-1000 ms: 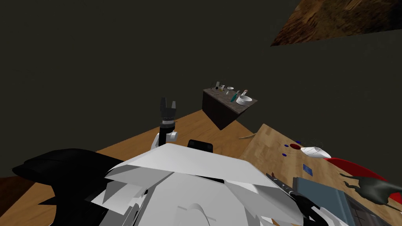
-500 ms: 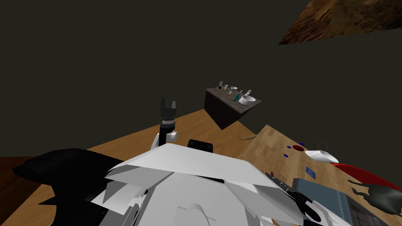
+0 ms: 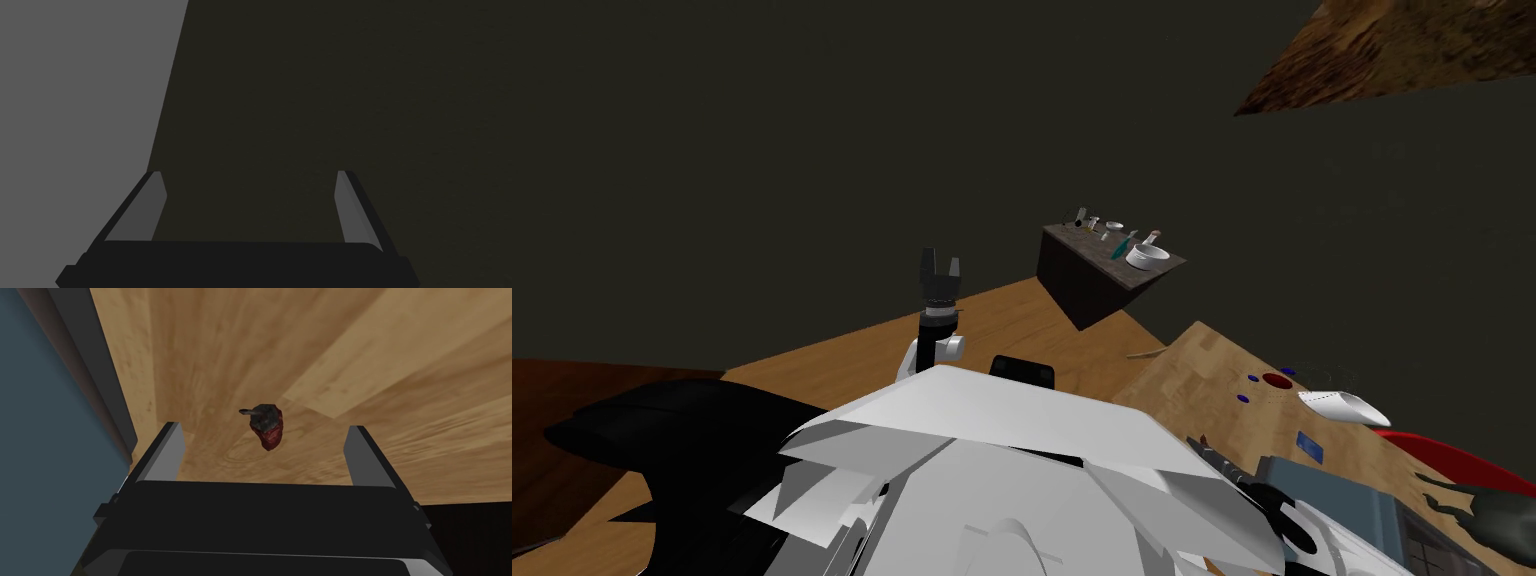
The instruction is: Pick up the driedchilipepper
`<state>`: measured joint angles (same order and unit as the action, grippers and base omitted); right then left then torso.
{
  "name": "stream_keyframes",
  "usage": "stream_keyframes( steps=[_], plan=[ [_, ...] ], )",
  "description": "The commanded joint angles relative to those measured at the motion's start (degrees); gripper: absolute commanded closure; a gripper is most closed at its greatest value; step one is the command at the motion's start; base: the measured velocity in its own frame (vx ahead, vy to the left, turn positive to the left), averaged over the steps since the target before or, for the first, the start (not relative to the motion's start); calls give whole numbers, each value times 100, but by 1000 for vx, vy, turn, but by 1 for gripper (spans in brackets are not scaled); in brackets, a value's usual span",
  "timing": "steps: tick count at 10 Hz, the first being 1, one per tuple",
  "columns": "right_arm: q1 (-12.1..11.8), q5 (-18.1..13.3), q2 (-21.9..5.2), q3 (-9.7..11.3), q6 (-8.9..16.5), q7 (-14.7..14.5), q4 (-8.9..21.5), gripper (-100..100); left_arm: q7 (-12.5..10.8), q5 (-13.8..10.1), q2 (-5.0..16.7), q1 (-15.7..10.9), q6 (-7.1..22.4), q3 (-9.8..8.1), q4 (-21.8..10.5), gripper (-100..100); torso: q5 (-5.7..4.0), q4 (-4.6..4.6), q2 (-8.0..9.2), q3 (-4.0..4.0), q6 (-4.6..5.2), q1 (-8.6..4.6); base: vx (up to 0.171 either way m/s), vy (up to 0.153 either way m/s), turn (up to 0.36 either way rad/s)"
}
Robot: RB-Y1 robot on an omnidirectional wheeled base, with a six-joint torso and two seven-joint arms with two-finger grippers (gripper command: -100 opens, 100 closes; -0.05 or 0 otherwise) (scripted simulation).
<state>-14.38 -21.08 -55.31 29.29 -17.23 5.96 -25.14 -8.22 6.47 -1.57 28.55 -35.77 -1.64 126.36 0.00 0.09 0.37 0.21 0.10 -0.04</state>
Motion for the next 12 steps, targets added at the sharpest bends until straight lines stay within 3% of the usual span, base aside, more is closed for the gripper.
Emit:
stream_keyframes(
  steps=[1, 3, 4, 6, 7, 9, 10, 11, 12],
  plan=[
    [145, -286, 48, 62, 78, 286, 123, -100, 0, 0, 0, 0, 0, 0, 0, 0, 0, 0, 0, 0, 0, 0, -97, -9, 206],
    [145, -303, 48, 62, 78, 496, 123, -100, 0, 0, 0, -1, 0, 0, 0, 0, 0, 2, 12, 7, -2, 0, -77, -8, 57],
    [293, -576, 99, 119, 147, 726, 255, -100, 0, 0, 0, 0, 0, 0, 0, 0, 0, 0, -1, 0, 1, 1, -102, 2, 187],
    [293, -594, 99, 119, 147, 923, 255, -100, 0, 0, 0, -1, 0, 0, 0, 0, 1, 2, 11, 6, -1, 3, -73, -2, 65],
    [441, -868, 150, 176, 216, 1129, 388, -100, 0, 0, 0, 0, 0, 0, 0, 0, 1, 0, -2, -1, 1, 1, -91, -1, 216],
    [441, -884, 150, 176, 216, 1349, 388, -100, 0, 0, 0, 0, 0, 0, 0, 0, 0, 1, 8, 4, 0, -1, -71, -9, 50],
    [589, -1158, 201, 233, 284, 1561, 521, -100, 0, 0, 0, 0, 0, 0, 0, 0, 0, 0, -2, -1, 2, -2, -106, -4, 197],
    [589, -1175, 201, 233, 284, 1776, 521, -100, 0, 0, 0, -1, 0, 1, 0, 0, 0, 2, 10, 5, -6, 0, -113, -2, 149],
    [737, -1416, 252, 291, 353, 1931, 653, -100, 0, 0, 0, -1, 0, 0, 0, 0, 0, 3, 13, 7, -1, 0, -148, 7, 226]
  ],
)
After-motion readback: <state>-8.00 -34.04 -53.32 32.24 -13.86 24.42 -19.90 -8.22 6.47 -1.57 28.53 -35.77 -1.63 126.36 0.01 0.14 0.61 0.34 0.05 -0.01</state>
